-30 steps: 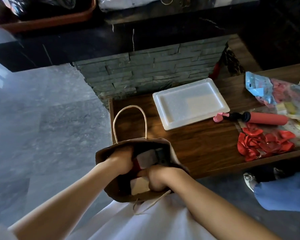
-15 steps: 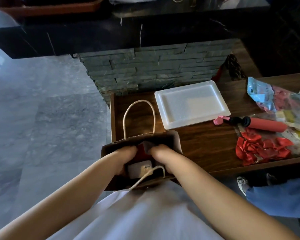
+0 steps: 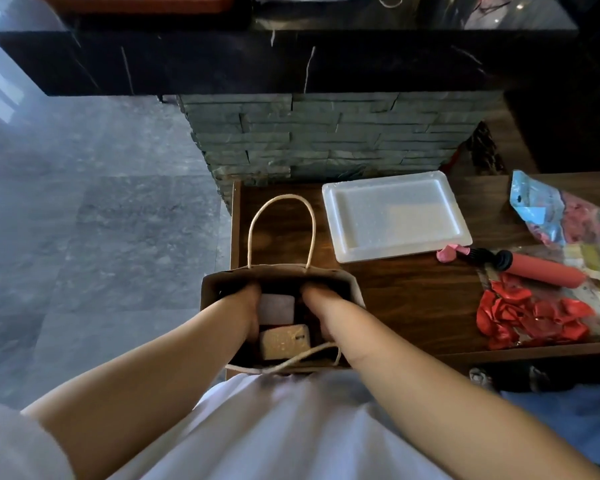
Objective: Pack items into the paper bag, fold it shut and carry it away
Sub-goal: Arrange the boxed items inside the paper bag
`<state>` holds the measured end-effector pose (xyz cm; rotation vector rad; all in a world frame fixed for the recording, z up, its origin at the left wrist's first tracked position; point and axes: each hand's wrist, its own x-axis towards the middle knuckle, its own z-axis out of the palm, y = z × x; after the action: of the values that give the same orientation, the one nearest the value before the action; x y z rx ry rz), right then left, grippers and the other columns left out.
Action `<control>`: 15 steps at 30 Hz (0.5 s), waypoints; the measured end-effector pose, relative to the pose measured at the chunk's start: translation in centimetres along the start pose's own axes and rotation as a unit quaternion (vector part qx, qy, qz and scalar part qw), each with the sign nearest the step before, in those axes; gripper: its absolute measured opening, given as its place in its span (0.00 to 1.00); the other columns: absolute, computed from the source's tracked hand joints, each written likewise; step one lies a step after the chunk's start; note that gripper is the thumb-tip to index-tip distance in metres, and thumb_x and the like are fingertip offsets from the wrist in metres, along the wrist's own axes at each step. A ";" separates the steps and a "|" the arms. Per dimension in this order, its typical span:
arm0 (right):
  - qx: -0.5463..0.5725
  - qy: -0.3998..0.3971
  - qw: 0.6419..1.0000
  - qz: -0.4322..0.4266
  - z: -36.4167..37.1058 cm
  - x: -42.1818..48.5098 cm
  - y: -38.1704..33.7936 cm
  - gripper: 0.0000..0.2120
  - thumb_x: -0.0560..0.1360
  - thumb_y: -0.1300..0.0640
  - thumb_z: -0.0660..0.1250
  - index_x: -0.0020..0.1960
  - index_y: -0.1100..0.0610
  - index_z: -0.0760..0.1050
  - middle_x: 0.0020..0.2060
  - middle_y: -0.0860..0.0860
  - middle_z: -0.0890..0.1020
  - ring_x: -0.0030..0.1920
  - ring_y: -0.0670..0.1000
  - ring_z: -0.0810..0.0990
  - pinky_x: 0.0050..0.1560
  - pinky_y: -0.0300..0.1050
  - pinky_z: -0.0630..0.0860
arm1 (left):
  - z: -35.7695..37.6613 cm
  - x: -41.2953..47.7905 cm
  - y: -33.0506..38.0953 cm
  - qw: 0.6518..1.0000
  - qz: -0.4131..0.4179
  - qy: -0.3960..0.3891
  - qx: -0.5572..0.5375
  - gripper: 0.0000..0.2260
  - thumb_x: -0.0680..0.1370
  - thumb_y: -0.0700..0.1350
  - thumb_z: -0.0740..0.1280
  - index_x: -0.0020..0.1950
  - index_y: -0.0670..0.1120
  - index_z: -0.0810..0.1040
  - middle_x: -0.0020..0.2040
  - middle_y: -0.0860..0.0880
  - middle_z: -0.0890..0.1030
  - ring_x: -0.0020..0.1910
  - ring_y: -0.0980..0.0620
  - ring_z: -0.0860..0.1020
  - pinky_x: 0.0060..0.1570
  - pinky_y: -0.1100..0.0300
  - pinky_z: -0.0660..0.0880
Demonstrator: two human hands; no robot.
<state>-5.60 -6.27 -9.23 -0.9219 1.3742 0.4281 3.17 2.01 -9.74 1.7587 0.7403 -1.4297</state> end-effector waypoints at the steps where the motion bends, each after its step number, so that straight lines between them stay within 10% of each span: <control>1: 0.008 0.007 1.000 0.000 0.3 0.2 0.3 0.23 0.82 0.44 0.53 0.66 0.58 0.73 0.63 0.59 0.77 0.62 0.58 0.76 0.64 0.50 0.72 | -0.2 0.2 0.0 1.000 0.004 0.016 0.006 0.24 0.76 0.61 0.59 0.65 0.47 0.75 0.47 0.43 0.80 0.51 0.43 0.77 0.61 0.47 0.71; 10: 0.108 -0.047 0.993 0.027 0.5 0.8 1.6 0.21 0.81 0.42 0.53 0.60 0.55 0.75 0.60 0.57 0.78 0.60 0.58 0.76 0.66 0.52 0.71 | 0.3 1.2 -0.8 0.997 0.004 0.008 0.079 0.24 0.76 0.62 0.61 0.64 0.47 0.77 0.62 0.43 0.79 0.62 0.43 0.76 0.66 0.49 0.70; 15: 0.027 0.124 0.991 -0.033 -1.0 1.0 1.2 0.19 0.84 0.55 0.50 0.68 0.63 0.71 0.65 0.61 0.76 0.65 0.61 0.74 0.66 0.50 0.70 | 1.5 0.4 -0.4 0.944 0.137 0.068 0.293 0.19 0.83 0.47 0.53 0.71 0.39 0.67 0.69 0.39 0.71 0.69 0.42 0.68 0.70 0.55 0.62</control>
<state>-6.92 -6.55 -10.46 -0.9977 1.5682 0.2306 2.05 0.97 -10.38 2.3201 0.1131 -1.4309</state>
